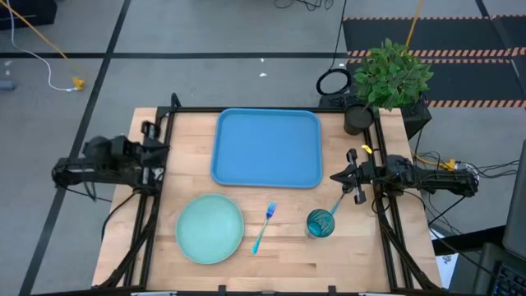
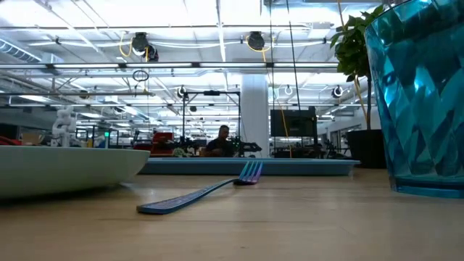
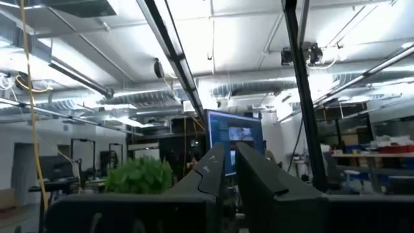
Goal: Pick and place plate/cup/fork/spoon on tray
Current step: Put the cup on the top right of the blue tray
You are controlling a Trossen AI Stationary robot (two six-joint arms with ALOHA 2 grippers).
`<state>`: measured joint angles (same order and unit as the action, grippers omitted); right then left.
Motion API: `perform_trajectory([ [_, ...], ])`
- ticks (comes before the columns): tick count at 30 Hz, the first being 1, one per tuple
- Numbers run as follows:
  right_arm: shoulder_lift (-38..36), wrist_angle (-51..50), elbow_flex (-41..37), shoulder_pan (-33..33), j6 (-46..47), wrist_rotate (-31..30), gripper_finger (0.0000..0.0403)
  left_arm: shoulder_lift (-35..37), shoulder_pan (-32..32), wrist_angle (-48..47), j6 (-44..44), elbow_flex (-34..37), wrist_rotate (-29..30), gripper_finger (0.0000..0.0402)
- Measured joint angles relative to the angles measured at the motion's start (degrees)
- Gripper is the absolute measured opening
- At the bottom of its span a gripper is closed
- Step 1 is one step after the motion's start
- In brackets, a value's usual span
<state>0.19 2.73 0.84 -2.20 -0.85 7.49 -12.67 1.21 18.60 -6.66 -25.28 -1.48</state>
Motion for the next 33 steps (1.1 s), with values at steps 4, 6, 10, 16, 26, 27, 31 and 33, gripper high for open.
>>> perform_trajectory([
  [4, 0.00, 2.28, 0.00, -0.02, 0.09, 0.02, 0.0000, -9.41, 0.02, -6.84, -2.64, -10.78, -1.86, 0.0042],
  [6, -0.02, 3.54, 0.00, -0.02, 0.34, 0.02, 0.0000, -14.76, 0.02, -11.24, -3.40, -16.84, -3.25, 0.0042],
  [10, 0.00, 5.62, 0.00, -0.01, 2.42, 0.00, 0.0000, -26.13, 0.45, -22.08, -5.58, -28.91, -4.03, 0.0041],
  [16, -0.02, 9.65, 0.00, -0.02, 6.71, -0.04, 0.0000, -42.81, 2.26, -32.78, -11.46, -44.63, -4.08, 0.0006],
  [26, 0.00, 10.69, 0.01, -0.02, 13.77, -0.16, 0.0000, -65.04, 5.88, -40.07, -14.23, -64.92, -4.08, 0.0003],
  [27, 0.00, 11.03, 0.02, -0.02, 13.84, -0.18, 0.0000, -67.05, 6.23, -40.07, -14.23, -66.41, -4.08, 0.0003],
  [31, -0.01, 11.72, 0.02, -0.01, 13.89, -0.17, 0.0000, -74.65, 7.72, -41.48, -14.03, -72.81, -4.09, 0.0013],
  [33, 0.00, 12.04, 0.02, 0.00, 13.89, -0.18, 0.0000, -78.62, 8.39, -45.05, -14.12, -76.49, -4.10, 0.0014],
])
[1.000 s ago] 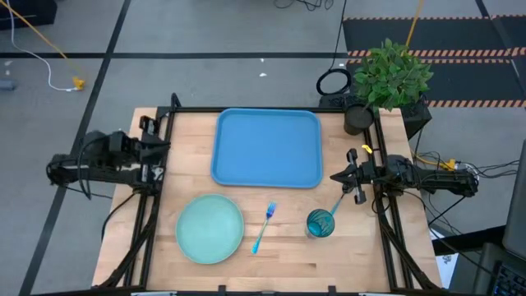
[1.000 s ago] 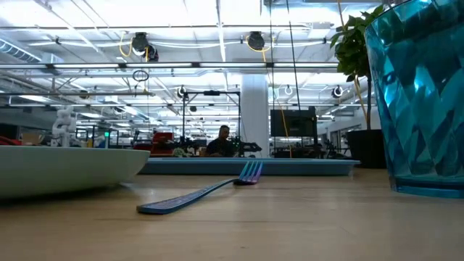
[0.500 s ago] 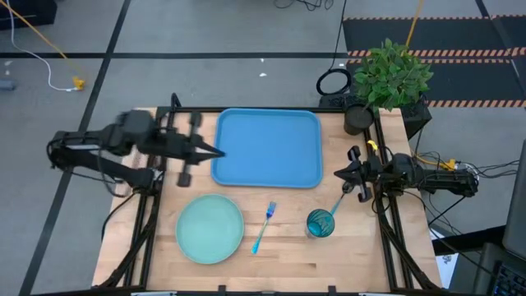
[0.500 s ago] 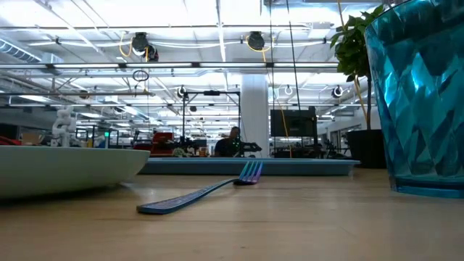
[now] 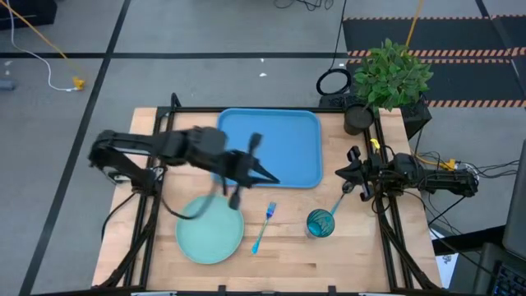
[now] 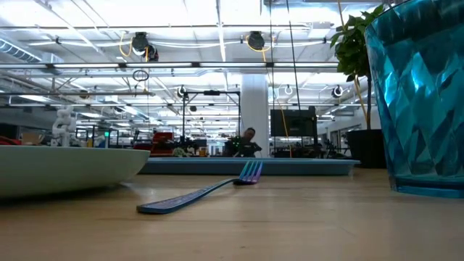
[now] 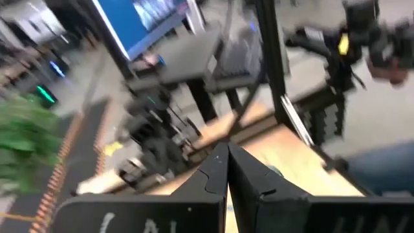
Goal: Pick and place plate/cup/fork/spoon on tray
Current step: Put the cup on the top right of the blue tray
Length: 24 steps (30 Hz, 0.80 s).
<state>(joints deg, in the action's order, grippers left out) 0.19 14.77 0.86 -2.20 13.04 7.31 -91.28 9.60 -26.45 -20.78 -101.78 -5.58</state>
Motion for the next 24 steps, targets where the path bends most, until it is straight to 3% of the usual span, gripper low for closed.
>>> perform_trajectory([
  [10, 0.00, -0.12, 0.00, 0.00, 0.01, -0.02, 0.0000, -18.76, 2.77, -15.88, 0.52, -18.19, -0.12, 0.0014],
  [14, 0.00, -1.71, 0.00, -0.02, 0.00, -0.02, 0.0000, -23.68, 3.28, -17.25, 1.23, -21.31, -0.17, 0.0046],
  [24, 0.33, -4.59, 0.00, -0.02, 0.02, -0.24, 0.0000, -30.30, 3.81, -18.49, -0.90, -21.44, -0.20, 0.0146],
])
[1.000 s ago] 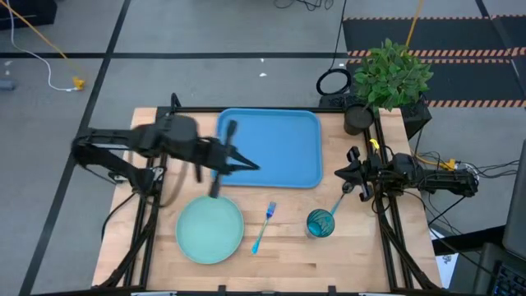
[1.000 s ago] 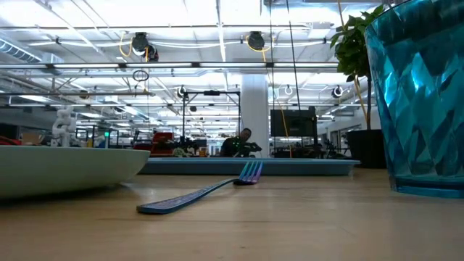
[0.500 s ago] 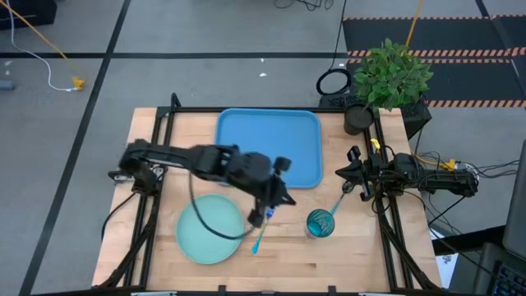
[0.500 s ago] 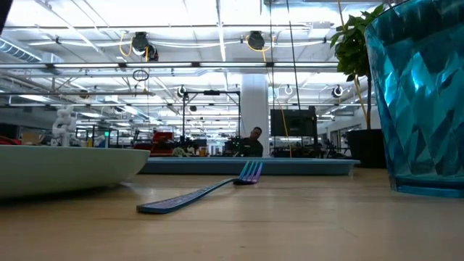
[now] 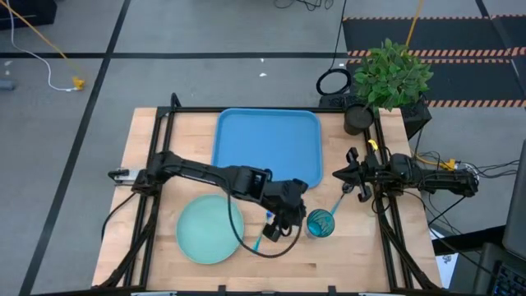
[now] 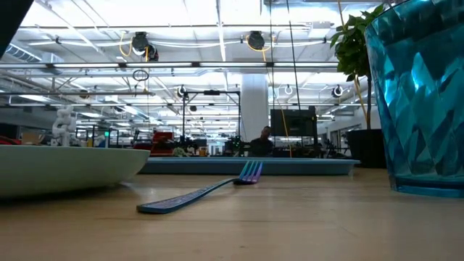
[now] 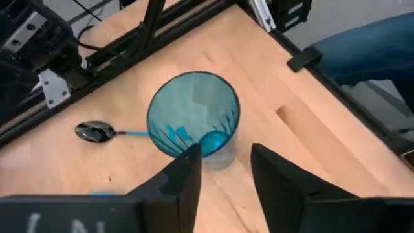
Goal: Pick and place plate/cup/fork/spoon on tray
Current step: Put the cup on the top right of the blue tray
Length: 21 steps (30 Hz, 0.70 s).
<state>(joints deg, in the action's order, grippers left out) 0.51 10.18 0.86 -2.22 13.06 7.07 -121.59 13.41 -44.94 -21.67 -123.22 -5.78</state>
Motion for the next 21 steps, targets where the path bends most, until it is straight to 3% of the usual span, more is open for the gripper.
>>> perform_trajectory([
  [6, 0.16, -0.42, 0.00, 0.00, 0.00, -0.02, 0.0000, -4.20, 0.80, 3.55, -7.73, 0.00, -0.68, 0.0173],
  [21, 0.85, -1.53, 0.02, 0.01, -0.16, -1.44, 0.0000, -8.69, 0.26, 7.97, -16.50, 0.02, -1.77, 0.0175],
])
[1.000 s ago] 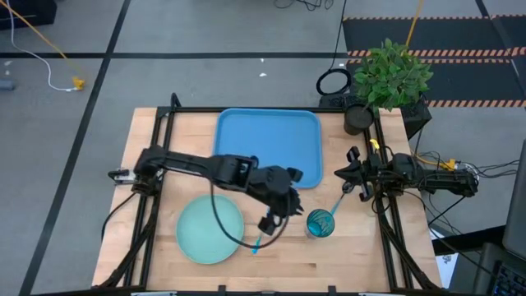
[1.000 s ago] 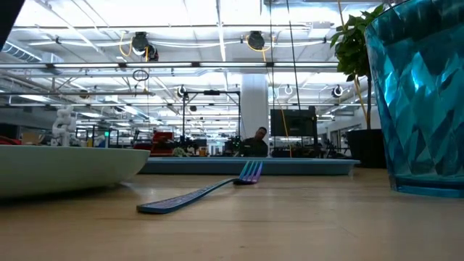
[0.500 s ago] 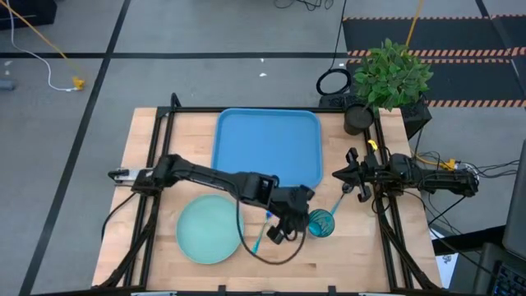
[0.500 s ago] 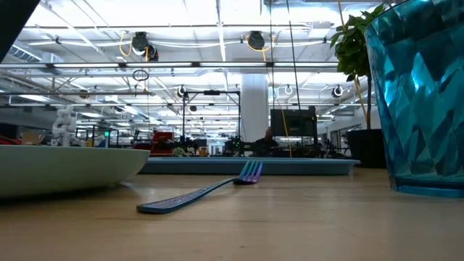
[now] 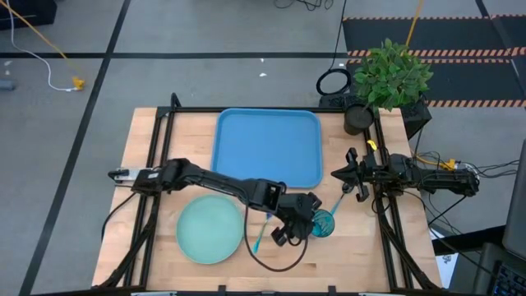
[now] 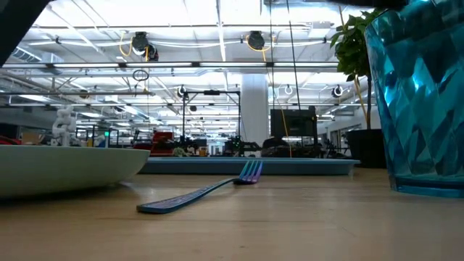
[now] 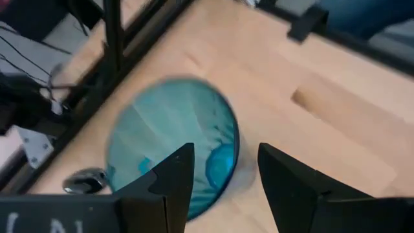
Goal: Pick and place plate/cup/fork/spoon on tray
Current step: Put the cup on the top right of the blue tray
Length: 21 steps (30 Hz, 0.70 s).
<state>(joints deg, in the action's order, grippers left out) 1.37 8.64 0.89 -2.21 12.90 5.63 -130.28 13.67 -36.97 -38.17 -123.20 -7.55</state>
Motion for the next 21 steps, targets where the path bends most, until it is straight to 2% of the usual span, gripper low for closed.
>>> perform_trajectory([
  [10, 0.00, -0.02, 0.00, 0.00, -0.05, 0.02, 0.0000, -1.27, -0.30, -1.17, -8.23, 0.51, -0.66, 0.0167],
  [14, 0.00, -0.07, 0.00, -0.01, -0.05, 0.05, 0.0000, -1.33, -0.30, -1.27, -10.56, 0.53, -0.78, 0.0123],
  [19, 0.00, -0.11, 0.00, 0.00, -0.06, 0.07, 0.0000, -1.33, -0.30, -1.47, -10.88, 0.53, -0.86, 0.0036],
  [21, 0.00, -0.11, 0.00, 0.01, -0.05, 0.09, 0.0000, -1.30, -0.30, -1.42, -9.95, 0.63, -0.66, 0.0014],
])
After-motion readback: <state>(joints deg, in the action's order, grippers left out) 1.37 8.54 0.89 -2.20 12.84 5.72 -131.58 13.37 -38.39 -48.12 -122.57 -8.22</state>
